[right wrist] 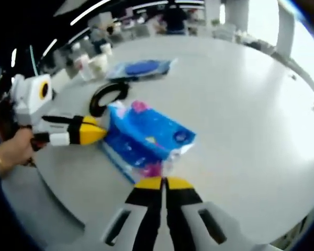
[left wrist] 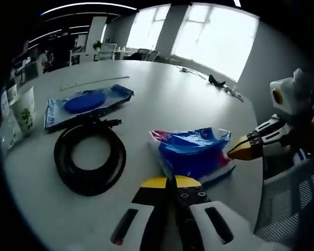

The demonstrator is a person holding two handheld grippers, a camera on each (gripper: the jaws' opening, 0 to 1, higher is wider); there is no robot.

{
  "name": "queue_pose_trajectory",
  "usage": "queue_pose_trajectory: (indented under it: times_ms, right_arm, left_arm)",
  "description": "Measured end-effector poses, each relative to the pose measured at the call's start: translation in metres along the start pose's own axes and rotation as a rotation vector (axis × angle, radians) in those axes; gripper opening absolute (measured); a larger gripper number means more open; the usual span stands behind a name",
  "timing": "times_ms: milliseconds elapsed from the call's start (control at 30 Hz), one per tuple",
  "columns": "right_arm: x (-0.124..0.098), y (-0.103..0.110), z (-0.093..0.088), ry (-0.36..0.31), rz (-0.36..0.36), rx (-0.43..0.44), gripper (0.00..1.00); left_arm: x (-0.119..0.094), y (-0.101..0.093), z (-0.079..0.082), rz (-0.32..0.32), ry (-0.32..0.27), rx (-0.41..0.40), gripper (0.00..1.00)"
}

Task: Arrange the tabletop items into an orderly group along one side of the table until the central work area is clear of visible clutter.

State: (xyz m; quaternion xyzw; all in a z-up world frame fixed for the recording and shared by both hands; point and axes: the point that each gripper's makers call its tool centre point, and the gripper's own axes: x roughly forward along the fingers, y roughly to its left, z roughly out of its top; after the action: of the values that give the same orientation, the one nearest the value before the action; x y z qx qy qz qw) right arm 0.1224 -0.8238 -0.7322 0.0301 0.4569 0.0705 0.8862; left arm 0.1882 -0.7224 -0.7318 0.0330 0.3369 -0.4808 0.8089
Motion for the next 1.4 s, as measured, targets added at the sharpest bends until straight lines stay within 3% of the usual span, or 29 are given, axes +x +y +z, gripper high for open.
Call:
queue_pose_trajectory:
  times_ms: [433, 867, 1400]
  right_arm:
    - [-0.014, -0.019, 0.016, -0.025, -0.021, -0.008, 0.00]
    - [-0.019, -0.049, 0.052, -0.071, -0.059, -0.061, 0.00]
    - [-0.016, -0.086, 0.091, -0.103, -0.102, -0.131, 0.00]
  left_arm:
    - [0.003, -0.013, 0.019, -0.022, -0.010, 0.021, 0.01]
    - [0.015, -0.016, 0.052, -0.031, -0.052, -0.056, 0.01]
    - [0.039, -0.017, 0.092, -0.036, -0.104, -0.079, 0.01]
